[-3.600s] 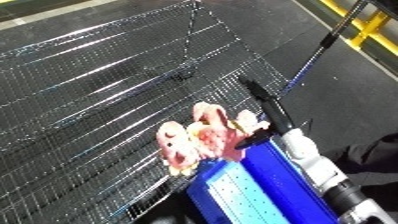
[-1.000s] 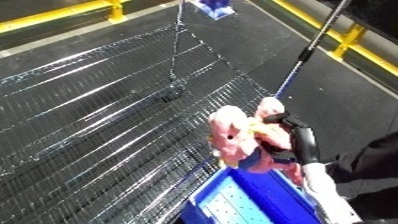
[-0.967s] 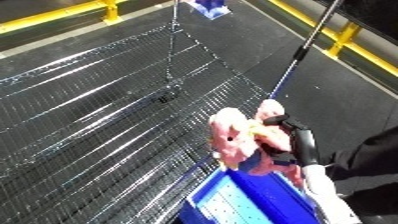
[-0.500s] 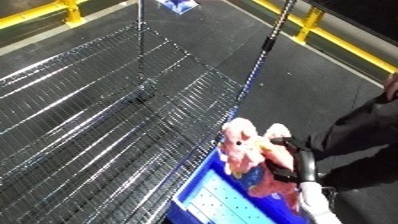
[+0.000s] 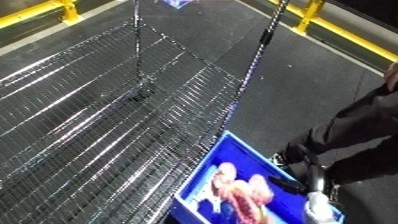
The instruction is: Pick up the object and place it into the box
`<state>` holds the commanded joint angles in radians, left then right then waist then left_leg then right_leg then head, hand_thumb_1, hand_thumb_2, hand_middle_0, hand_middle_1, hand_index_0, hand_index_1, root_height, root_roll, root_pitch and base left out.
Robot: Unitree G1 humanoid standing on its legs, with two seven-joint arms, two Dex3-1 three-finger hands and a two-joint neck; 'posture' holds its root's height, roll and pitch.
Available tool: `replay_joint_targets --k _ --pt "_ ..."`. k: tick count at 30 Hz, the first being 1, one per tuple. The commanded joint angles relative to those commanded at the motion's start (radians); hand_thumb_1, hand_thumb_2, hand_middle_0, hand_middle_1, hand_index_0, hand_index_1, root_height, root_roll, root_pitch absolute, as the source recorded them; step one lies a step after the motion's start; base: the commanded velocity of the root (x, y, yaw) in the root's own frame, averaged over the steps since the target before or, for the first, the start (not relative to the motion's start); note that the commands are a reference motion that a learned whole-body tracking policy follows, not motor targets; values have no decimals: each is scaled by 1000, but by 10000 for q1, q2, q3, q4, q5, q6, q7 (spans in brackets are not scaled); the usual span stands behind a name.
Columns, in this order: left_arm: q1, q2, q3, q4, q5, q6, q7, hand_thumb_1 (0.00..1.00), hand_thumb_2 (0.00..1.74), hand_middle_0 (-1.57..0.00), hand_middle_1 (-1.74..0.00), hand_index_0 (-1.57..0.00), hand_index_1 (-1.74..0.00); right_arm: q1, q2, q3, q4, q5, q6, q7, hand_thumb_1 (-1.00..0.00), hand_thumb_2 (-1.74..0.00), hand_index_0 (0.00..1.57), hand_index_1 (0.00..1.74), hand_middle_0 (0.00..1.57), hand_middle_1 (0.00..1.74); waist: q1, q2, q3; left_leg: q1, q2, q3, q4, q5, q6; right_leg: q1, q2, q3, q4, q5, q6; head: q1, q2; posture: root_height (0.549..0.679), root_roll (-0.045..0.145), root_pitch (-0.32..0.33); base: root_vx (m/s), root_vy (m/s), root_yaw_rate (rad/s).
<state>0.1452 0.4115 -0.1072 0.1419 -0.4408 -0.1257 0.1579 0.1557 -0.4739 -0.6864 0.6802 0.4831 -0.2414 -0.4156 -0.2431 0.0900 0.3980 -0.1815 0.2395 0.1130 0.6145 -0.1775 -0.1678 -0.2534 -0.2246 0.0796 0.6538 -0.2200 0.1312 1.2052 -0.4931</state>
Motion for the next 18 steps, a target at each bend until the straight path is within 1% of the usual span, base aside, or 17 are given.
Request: replay_joint_targets --k 8,12,18 --pt "66 -56 94 -117 -17 -15 -28 1000 1740 -1570 -1740 -1570 -1740 -54 82 336 -297 -155 24 153 0 0 0 0 0 0 127 -57 -62 39 -6 -12 -134 51 7 89 45 -32 -115 -3 16 -450 -240 644 70 -155 5 9 -4" --pt "177 -194 217 -50 7 32 -21 1000 1740 -1570 -1740 -1570 -1740 -101 89 888 -1114 -565 150 378 0 0 0 0 0 0 264 -112 -77 95 -20 -33 -206 76 19 188 77 -71 -165 -4 25 -1041 -514 644 65 -156 7 -3 29" --pt "395 -383 433 -37 60 140 -28 1000 1740 -1570 -1740 -1570 -1740 -110 178 1522 -2577 -1059 258 745 0 0 0 0 0 0 501 -223 -31 90 -18 -106 -200 121 25 275 116 -136 -142 -31 28 -1850 -681 643 56 -161 -7 -7 65"
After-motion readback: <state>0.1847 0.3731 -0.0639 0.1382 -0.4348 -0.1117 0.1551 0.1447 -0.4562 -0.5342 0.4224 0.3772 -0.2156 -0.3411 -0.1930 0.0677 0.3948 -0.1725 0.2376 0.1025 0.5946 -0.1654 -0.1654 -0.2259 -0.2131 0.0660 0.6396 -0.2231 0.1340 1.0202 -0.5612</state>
